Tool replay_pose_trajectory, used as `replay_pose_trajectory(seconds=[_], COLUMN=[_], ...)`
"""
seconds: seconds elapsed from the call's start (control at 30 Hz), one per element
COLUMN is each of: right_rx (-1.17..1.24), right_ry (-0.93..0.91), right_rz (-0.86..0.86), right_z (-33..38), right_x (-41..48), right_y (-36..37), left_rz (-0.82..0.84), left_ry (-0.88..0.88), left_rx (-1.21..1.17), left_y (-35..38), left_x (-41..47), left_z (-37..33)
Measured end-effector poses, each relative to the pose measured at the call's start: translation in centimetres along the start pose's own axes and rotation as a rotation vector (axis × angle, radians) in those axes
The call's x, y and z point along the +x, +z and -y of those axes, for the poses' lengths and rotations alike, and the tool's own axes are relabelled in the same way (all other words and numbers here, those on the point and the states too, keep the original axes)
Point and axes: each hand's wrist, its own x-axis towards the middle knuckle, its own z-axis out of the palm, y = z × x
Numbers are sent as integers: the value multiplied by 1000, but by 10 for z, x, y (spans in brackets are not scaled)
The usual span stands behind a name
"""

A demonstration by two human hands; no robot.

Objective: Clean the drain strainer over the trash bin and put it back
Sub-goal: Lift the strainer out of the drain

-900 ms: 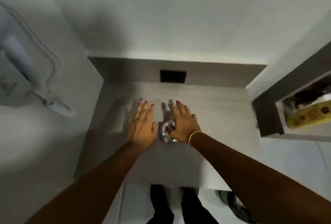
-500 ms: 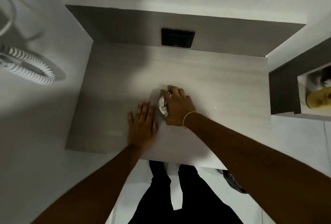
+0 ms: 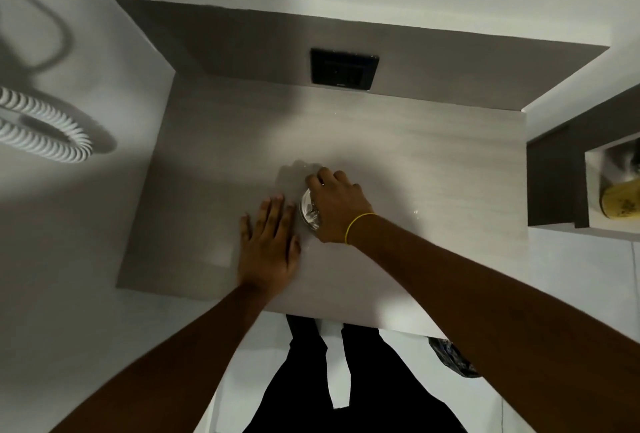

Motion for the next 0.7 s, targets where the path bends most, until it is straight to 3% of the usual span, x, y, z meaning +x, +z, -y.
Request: replay_pose_trajectory(seconds=[0.23, 0.4, 0.57, 0.7], right_rx=[2, 176, 348, 280], right_ry=[-22, -11, 106, 251], right_rz=[39, -8, -111, -179], right_z=[-1, -9, -45, -75], right_x=[-5, -17, -41, -59], right_y=[-2, -6, -10, -3], left_rz=[-20, -35, -65, -73], left_ry=[3, 11, 23, 21], left_rx=[9, 29, 6, 14], left_y=[3, 4, 2, 2], left_x=[-1, -1, -2, -3], left_z=[2, 2, 3, 2])
